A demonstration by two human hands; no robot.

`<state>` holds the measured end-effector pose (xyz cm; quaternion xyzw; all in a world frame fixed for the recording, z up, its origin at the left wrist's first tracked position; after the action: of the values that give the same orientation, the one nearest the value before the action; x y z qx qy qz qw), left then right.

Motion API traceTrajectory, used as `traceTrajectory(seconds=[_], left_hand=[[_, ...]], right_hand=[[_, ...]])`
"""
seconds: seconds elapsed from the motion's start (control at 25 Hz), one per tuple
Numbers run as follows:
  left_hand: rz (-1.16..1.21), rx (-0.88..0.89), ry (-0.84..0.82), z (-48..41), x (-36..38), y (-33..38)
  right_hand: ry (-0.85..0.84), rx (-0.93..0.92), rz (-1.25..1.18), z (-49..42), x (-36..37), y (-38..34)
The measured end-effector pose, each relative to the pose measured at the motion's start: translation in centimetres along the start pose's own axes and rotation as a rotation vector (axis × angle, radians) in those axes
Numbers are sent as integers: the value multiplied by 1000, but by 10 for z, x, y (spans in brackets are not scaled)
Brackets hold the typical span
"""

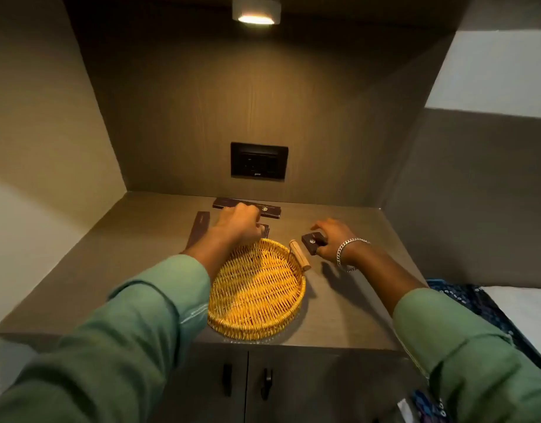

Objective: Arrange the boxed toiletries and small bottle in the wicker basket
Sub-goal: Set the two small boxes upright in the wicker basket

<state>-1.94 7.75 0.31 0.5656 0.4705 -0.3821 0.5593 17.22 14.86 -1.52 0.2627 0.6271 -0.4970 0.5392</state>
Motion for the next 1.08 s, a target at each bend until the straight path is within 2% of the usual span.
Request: traceTrajectory(seconds=[0.04,0.16,0.32,0.4,0.52,0.68,0.76,0.88,1.08], left_hand=[[-55,-46,-59,-5,8,0],[-147,-152,-103,-20,19,-1],[-63,-193,-113,-39,25,-7],[58,-217,-102,-42,28,-10],[160,-115,-78,-39,16,-5],[285,95,68,-16,-44,-3],[356,141,36,5,-63,-8],[334,181,-43,39,-66,-11],[196,263,-239,66,-13,5]], right_hand=[[-34,4,24,-7,4,2],[-99,3,79,-19,12,7],[-127,-9,161,-31,21,14],[-128,9,152,-31,23,17],[-94,34,117,-19,15,15],[10,31,-9,19,-10,7],[108,34,-119,43,-28,-1],[179,14,-193,83,-43,-23],[111,-71,-132,135,-19,-75]])
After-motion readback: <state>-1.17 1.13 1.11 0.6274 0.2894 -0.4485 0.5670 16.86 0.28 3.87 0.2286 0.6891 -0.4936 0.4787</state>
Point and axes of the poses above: each hand's wrist, its own z-axis away from the middle knuckle, its own x-axis out of the palm, y = z × x, the point moved 8 cm from there along -z, towards the middle knuckle, and after that the axes turned 9 degrees about x, right-handed, at the moved point
